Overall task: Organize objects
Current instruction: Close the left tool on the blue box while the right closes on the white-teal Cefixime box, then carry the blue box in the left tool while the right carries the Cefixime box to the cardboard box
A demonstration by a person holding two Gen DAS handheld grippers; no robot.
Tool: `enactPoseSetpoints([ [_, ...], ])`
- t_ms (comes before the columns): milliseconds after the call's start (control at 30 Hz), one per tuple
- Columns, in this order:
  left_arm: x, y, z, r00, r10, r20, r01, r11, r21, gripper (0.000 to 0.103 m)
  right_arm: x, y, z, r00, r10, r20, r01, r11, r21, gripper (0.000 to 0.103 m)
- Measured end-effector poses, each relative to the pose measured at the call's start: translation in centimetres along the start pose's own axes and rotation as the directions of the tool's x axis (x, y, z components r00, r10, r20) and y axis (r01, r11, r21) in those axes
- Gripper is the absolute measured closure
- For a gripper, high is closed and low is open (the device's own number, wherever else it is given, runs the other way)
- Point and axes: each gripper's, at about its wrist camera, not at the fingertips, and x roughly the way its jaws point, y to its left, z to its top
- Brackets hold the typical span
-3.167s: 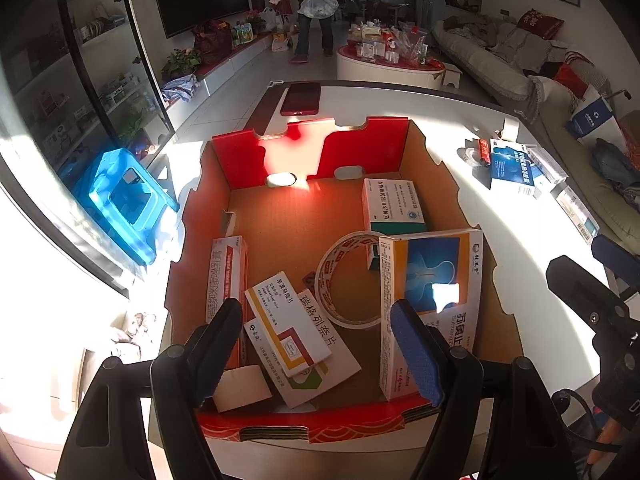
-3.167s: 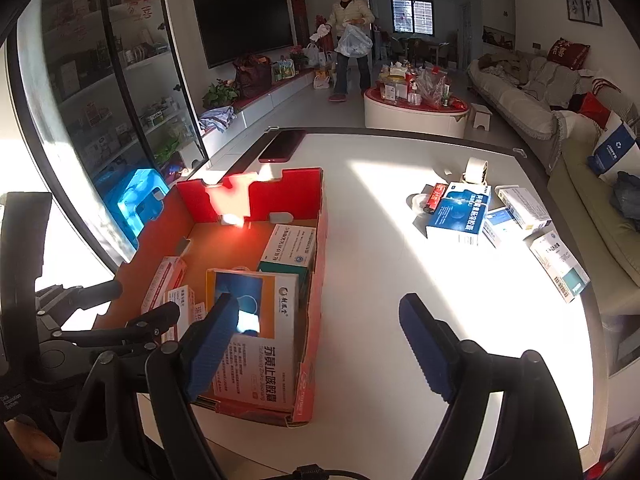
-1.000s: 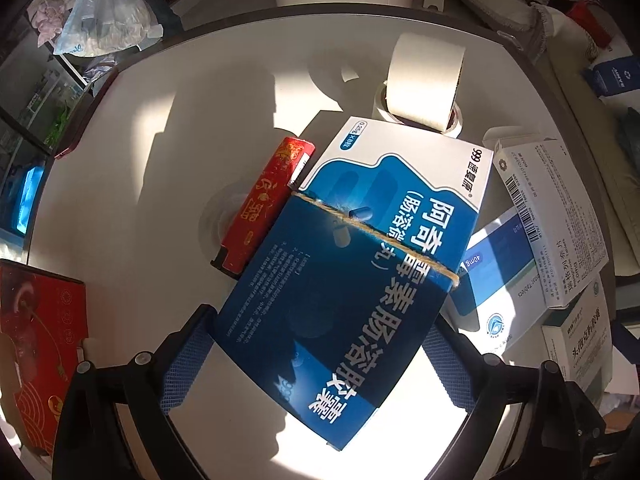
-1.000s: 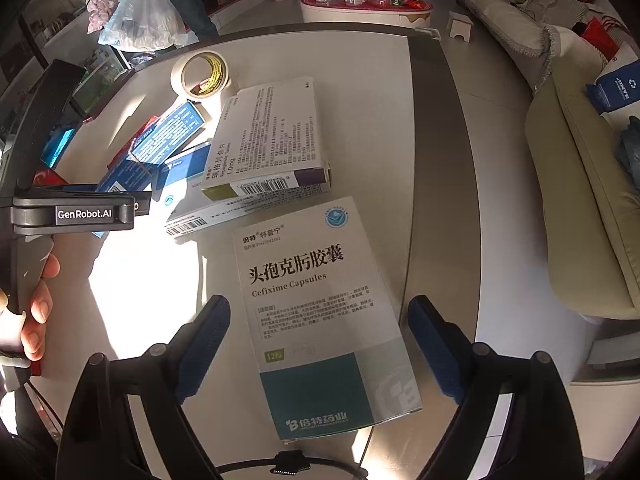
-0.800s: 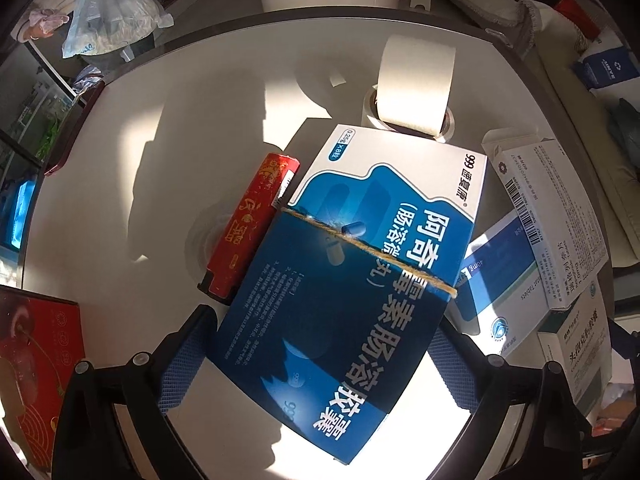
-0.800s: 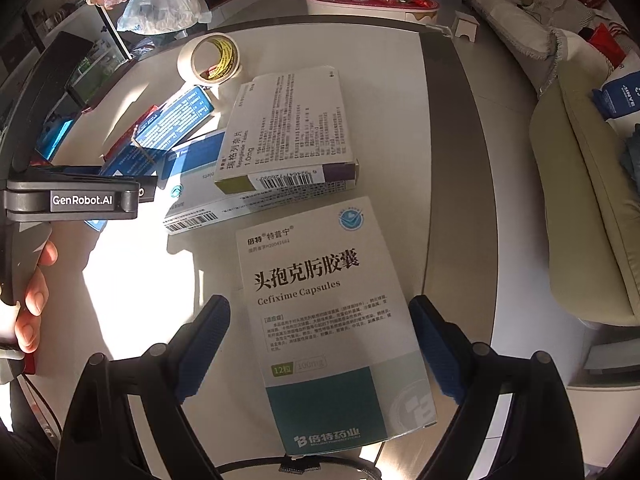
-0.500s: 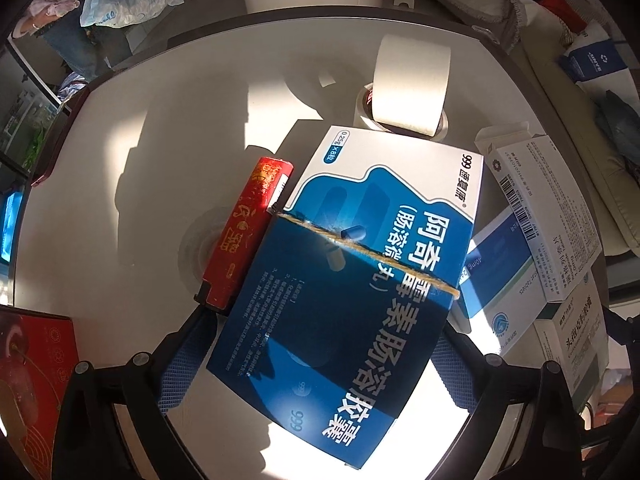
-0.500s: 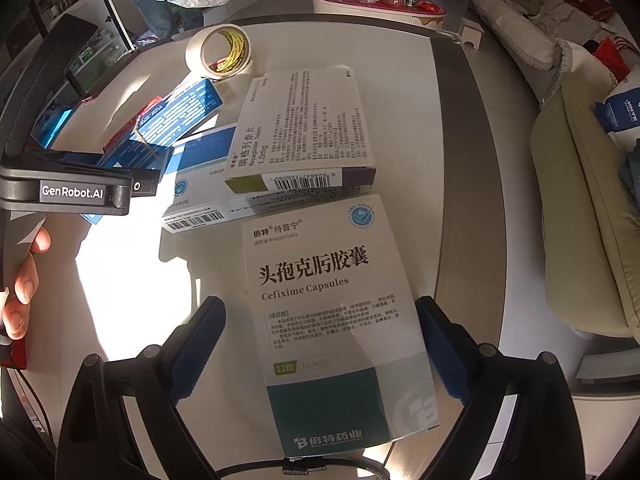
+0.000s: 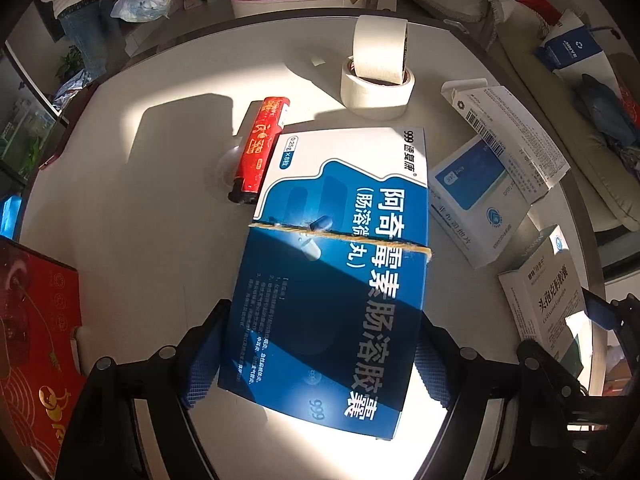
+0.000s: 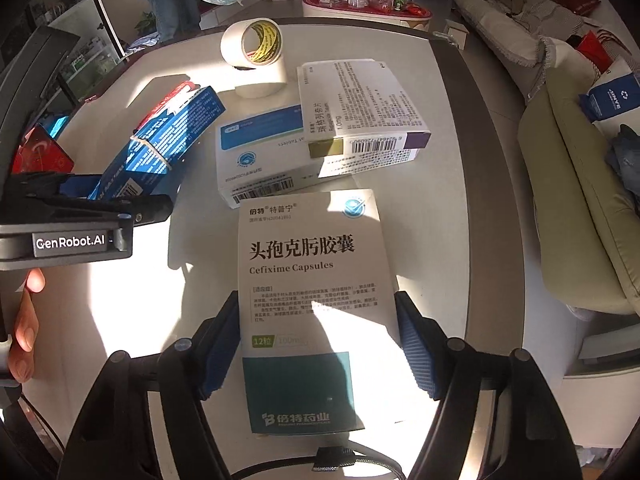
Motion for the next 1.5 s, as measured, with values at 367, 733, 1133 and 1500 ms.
enactPoseSetpoints([
  [367,-7.0,1.7,-8.5,0.996,-0.012,0.091,0.005,0.996,0.084,0.018,-4.9,4.1,-6.9,0.996,0.033,0.082,-0.048,0.98,0.195,0.031],
  [733,-10.1,3.4,-12.6,0.994,-0.041,0.106,0.031,0.994,0.101,0.07,-10.6,7.0,-11.4,0.982,0.035,0.184,-0.096,0.938,0.334,0.031],
  [1133,-8.1,6.2,-13.2,0.993,-0.109,0.044,0.109,0.994,-0.008,0.076,-10.1,8.0,-11.5,0.981,0.061,0.186,-0.119,0.942,0.315,0.031],
  [1500,-10.1,5.6,-13.1,0.989,-0.096,0.111,0.095,0.995,0.014,0.078,-10.5,10.3,-10.5,0.97,0.092,0.223,-0.152,0.952,0.265,0.031],
])
